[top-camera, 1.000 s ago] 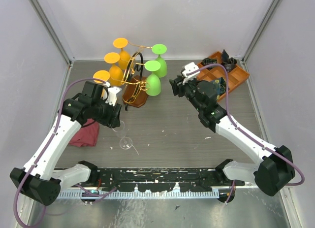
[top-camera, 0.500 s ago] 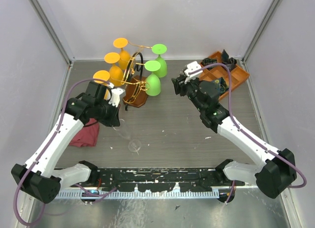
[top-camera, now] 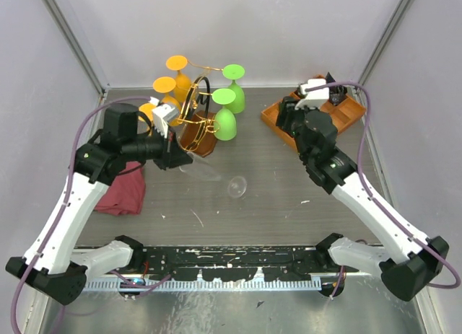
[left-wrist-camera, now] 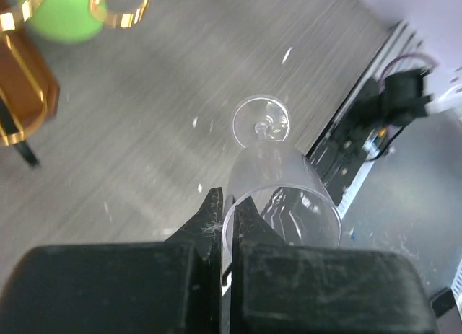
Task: Place the wine glass upside down on the wine glass rack
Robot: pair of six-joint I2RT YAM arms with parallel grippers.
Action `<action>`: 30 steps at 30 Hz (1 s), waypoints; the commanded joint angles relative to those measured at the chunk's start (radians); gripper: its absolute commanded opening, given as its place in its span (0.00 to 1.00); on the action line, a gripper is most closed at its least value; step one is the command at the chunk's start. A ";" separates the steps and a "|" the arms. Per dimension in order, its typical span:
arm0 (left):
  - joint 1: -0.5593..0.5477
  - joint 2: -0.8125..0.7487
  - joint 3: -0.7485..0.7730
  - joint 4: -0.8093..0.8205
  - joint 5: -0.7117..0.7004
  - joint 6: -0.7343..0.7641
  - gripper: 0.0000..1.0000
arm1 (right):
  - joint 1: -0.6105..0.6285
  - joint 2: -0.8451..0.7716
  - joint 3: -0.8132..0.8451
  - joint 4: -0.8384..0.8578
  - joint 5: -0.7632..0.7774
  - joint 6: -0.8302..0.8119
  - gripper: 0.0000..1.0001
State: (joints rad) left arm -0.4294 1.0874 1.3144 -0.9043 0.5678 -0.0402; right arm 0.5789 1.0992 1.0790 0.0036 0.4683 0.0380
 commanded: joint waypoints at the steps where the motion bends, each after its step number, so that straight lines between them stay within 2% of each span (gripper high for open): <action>1: -0.002 -0.038 0.112 0.223 0.141 -0.078 0.00 | -0.015 -0.117 0.059 -0.055 0.105 0.107 0.57; 8: -0.002 -0.037 0.179 0.489 -0.026 -0.030 0.00 | -0.016 -0.203 0.183 -0.143 0.056 0.241 0.70; 16: -0.002 0.017 0.114 0.926 -0.108 0.014 0.00 | -0.016 -0.191 0.278 -0.129 -0.182 0.473 0.79; 22: -0.011 0.064 -0.051 1.319 -0.173 0.023 0.00 | -0.016 -0.140 0.247 0.011 -0.375 0.644 0.83; 27: -0.056 0.078 -0.265 1.711 -0.297 0.082 0.00 | -0.016 -0.124 0.198 0.155 -0.434 0.781 0.85; 30: -0.110 0.099 -0.333 1.854 -0.384 0.138 0.00 | -0.016 -0.120 0.173 0.214 -0.439 0.851 0.85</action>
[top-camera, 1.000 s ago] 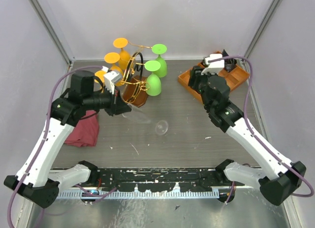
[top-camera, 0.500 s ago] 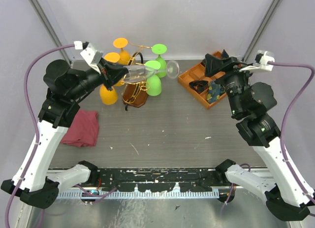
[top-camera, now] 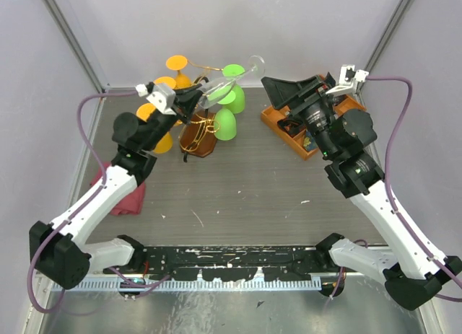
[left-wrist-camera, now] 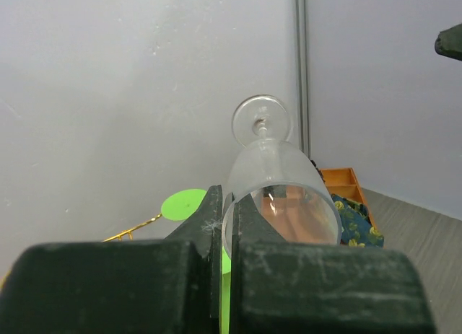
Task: Place the wine glass upside down on the wine glass rack
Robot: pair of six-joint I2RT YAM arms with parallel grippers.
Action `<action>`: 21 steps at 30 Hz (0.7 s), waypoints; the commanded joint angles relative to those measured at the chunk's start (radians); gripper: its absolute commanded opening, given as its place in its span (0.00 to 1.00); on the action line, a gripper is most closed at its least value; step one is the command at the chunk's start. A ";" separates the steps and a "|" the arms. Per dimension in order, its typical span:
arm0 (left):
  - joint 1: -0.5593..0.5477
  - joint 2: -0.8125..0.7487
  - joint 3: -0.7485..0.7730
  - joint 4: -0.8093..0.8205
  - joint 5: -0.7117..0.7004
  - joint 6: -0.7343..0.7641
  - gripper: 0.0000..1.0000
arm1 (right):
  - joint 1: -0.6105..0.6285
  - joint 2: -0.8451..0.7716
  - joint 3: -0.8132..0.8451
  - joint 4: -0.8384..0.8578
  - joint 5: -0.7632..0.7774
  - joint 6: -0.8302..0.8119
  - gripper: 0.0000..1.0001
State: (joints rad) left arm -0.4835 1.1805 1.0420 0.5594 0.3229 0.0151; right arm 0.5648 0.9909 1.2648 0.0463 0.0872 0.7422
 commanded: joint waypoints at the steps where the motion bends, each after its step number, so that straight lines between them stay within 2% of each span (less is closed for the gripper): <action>1: -0.079 0.011 -0.070 0.411 -0.158 0.098 0.00 | -0.002 -0.004 -0.013 0.174 -0.056 0.153 0.85; 9: -0.203 0.054 -0.088 0.512 -0.250 0.221 0.00 | -0.003 0.033 -0.089 0.260 -0.045 0.269 0.83; 21: -0.233 0.047 -0.131 0.558 -0.269 0.248 0.00 | -0.003 0.106 -0.136 0.386 -0.025 0.270 0.81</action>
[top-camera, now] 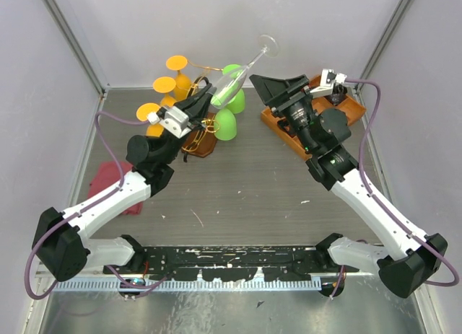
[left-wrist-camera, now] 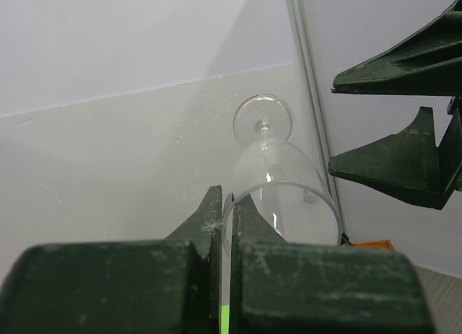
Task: Place the wine glass upside down on the wine glass rack
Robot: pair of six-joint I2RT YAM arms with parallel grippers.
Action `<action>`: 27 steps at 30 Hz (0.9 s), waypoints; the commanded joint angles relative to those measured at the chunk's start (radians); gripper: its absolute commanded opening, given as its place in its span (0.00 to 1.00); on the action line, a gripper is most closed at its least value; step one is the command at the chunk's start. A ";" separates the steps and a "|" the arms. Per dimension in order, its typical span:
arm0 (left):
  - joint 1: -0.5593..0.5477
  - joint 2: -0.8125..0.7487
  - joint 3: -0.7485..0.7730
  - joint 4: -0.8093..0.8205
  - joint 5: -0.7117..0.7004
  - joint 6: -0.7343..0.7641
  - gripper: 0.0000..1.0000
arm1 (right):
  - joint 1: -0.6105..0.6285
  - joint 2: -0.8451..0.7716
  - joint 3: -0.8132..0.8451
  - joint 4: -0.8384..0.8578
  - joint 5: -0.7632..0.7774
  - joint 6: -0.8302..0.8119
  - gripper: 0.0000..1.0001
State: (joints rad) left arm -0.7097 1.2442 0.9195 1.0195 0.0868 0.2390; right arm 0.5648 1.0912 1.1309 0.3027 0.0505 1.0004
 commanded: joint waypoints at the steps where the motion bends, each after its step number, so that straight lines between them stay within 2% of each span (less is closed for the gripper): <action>1: -0.007 -0.019 -0.011 0.099 -0.032 0.023 0.00 | -0.003 0.013 -0.007 0.142 0.014 0.012 0.81; 14: -0.013 -0.057 -0.032 0.078 -0.014 0.034 0.00 | -0.021 0.115 -0.013 0.264 0.014 0.030 0.79; 27: -0.013 -0.095 -0.051 0.049 -0.036 0.052 0.00 | -0.037 0.224 0.049 0.371 -0.065 0.099 0.73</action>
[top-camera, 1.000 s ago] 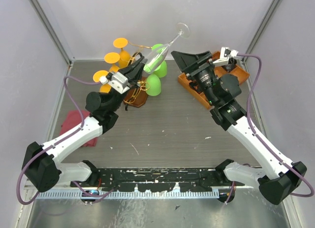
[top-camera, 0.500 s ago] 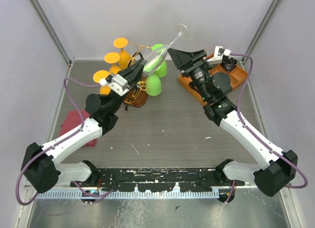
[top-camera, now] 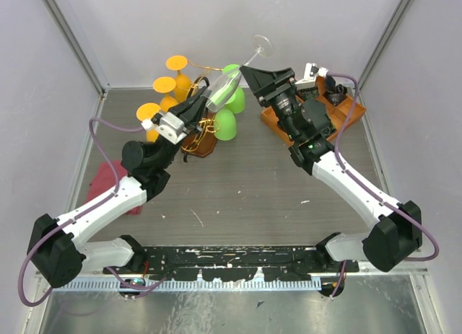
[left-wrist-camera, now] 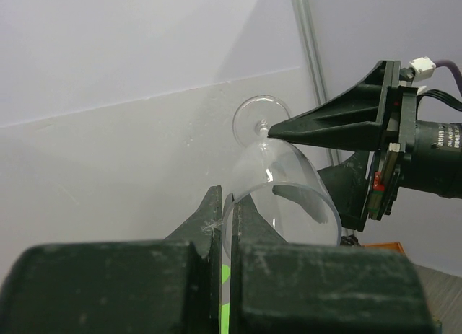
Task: Place the wine glass upside down on the wine glass rack
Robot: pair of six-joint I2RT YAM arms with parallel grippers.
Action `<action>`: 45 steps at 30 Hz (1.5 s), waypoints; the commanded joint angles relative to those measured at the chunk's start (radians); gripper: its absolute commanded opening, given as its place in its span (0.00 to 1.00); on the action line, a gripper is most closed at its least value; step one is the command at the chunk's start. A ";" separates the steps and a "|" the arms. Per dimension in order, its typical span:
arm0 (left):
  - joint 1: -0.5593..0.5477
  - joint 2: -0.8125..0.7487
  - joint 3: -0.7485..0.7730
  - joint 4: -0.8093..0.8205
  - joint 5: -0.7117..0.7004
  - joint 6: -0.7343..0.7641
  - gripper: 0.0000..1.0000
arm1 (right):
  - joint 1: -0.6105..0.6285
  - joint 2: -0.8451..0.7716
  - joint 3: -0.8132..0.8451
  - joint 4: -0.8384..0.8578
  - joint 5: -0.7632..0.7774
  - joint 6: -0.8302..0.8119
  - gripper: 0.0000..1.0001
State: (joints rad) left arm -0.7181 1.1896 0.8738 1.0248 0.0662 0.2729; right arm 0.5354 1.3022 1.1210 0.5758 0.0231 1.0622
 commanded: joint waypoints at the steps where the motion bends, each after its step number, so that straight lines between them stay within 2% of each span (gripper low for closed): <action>1: -0.006 -0.041 -0.006 0.042 -0.016 0.018 0.00 | -0.008 0.021 0.067 0.101 -0.046 0.041 0.72; 27: -0.005 -0.024 -0.010 0.042 -0.023 0.008 0.00 | -0.020 0.109 0.075 0.268 -0.092 0.096 0.51; 30: -0.006 -0.022 -0.012 0.042 -0.028 0.009 0.00 | -0.023 0.115 0.074 0.283 -0.100 0.097 0.46; 38: -0.005 -0.013 -0.014 0.042 -0.030 0.009 0.00 | -0.030 0.120 0.073 0.292 -0.119 0.103 0.23; 45: -0.006 -0.016 -0.022 0.012 -0.017 0.013 0.16 | -0.045 0.102 0.072 0.275 -0.121 0.074 0.06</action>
State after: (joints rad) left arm -0.7189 1.1809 0.8612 1.0050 0.0502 0.2806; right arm 0.5037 1.4212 1.1542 0.8154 -0.0818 1.1973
